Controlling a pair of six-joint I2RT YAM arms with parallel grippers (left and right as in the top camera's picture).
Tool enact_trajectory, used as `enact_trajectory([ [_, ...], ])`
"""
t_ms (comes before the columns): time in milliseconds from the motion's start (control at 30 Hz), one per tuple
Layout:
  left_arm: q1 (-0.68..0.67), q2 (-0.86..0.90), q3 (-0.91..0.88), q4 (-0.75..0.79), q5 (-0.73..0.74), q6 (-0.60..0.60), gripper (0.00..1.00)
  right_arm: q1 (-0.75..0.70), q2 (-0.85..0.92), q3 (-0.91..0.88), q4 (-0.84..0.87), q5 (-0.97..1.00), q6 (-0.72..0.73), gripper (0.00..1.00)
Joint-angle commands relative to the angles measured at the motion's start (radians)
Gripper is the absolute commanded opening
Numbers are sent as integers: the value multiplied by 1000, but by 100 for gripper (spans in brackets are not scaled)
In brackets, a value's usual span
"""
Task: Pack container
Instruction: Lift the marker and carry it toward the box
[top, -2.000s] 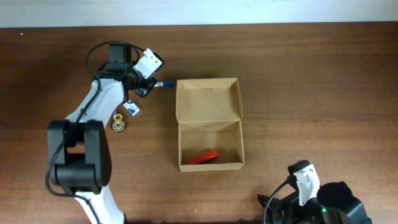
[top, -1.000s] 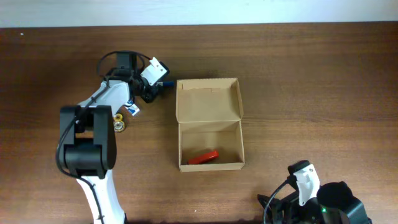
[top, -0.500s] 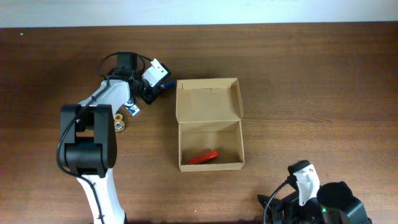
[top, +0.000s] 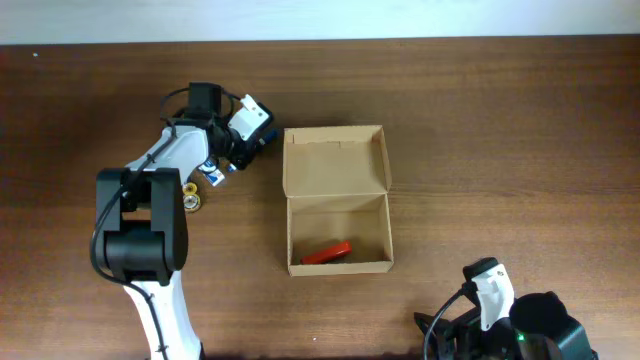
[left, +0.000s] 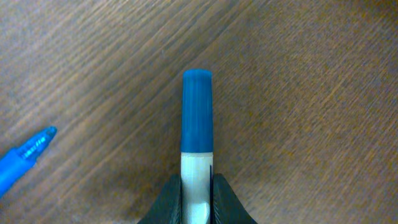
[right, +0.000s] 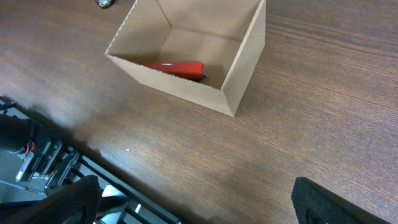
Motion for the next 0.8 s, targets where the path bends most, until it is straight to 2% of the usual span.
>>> enact_trajectory([
  [0, 3, -2, 12, -55, -26, -111, 2, 8, 5, -3, 3, -5, -3, 99],
  [167, 3, -120, 50, -127, -27, -111, 2, 8, 5, -3, 3, -5, -3, 99],
  [467, -8, -430, 50, -202, -29, -110, 2, 8, 5, -3, 3, -5, -3, 99],
  [667, -53, -543, 50, -264, -228, -110, 2, 8, 5, -3, 3, -5, -3, 99],
  [767, -48, -533, 49, -264, -241, -110, 2, 8, 5, -3, 3, -5, -3, 99],
])
